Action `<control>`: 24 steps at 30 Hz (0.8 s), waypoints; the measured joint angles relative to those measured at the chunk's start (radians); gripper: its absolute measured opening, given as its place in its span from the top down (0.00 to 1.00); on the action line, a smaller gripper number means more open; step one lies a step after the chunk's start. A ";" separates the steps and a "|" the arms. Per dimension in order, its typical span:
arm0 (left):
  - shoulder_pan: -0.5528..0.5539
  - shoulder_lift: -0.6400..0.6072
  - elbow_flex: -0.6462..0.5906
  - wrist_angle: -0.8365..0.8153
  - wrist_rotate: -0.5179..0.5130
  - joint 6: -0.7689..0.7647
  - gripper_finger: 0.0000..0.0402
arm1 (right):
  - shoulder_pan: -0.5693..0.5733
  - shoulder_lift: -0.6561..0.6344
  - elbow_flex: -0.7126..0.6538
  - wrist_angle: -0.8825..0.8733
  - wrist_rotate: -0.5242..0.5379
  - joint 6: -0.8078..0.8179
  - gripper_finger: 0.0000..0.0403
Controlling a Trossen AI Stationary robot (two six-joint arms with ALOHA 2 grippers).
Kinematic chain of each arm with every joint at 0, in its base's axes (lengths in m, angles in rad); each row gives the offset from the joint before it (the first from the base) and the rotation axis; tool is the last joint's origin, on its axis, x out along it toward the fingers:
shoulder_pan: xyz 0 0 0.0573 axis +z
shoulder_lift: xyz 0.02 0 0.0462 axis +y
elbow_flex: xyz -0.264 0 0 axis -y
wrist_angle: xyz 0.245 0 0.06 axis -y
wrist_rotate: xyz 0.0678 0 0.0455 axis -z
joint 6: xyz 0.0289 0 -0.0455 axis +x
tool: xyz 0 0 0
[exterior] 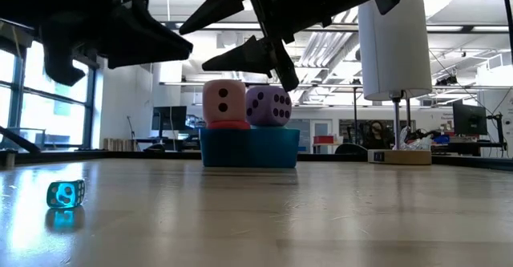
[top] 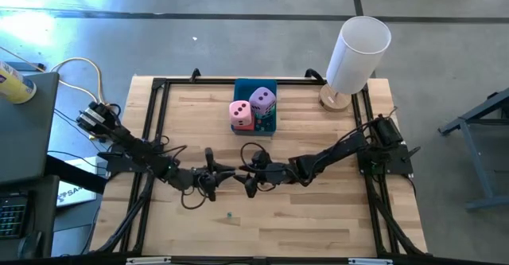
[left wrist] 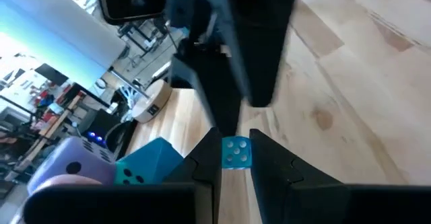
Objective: Pick & Place Dice
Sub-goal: Put the top small light blue die into the blue bin
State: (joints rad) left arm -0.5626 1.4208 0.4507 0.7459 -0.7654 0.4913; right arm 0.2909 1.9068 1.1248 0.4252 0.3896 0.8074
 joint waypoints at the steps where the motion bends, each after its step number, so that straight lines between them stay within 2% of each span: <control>1: 0.008 0.000 0.000 0.009 0.012 0.011 0.88 | -0.002 0.000 0.000 0.000 -0.001 0.000 0.45; 4: 0.024 0.000 0.002 0.022 0.046 0.034 0.88 | -0.005 0.000 0.000 0.006 0.000 0.000 0.45; 24: 0.053 0.000 0.006 0.027 0.048 0.035 0.88 | -0.037 -0.001 0.000 0.059 -0.023 0.028 0.45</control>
State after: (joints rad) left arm -0.5101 1.4208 0.4572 0.7727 -0.7171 0.5266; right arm 0.2535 1.9060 1.1248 0.4839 0.3668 0.8352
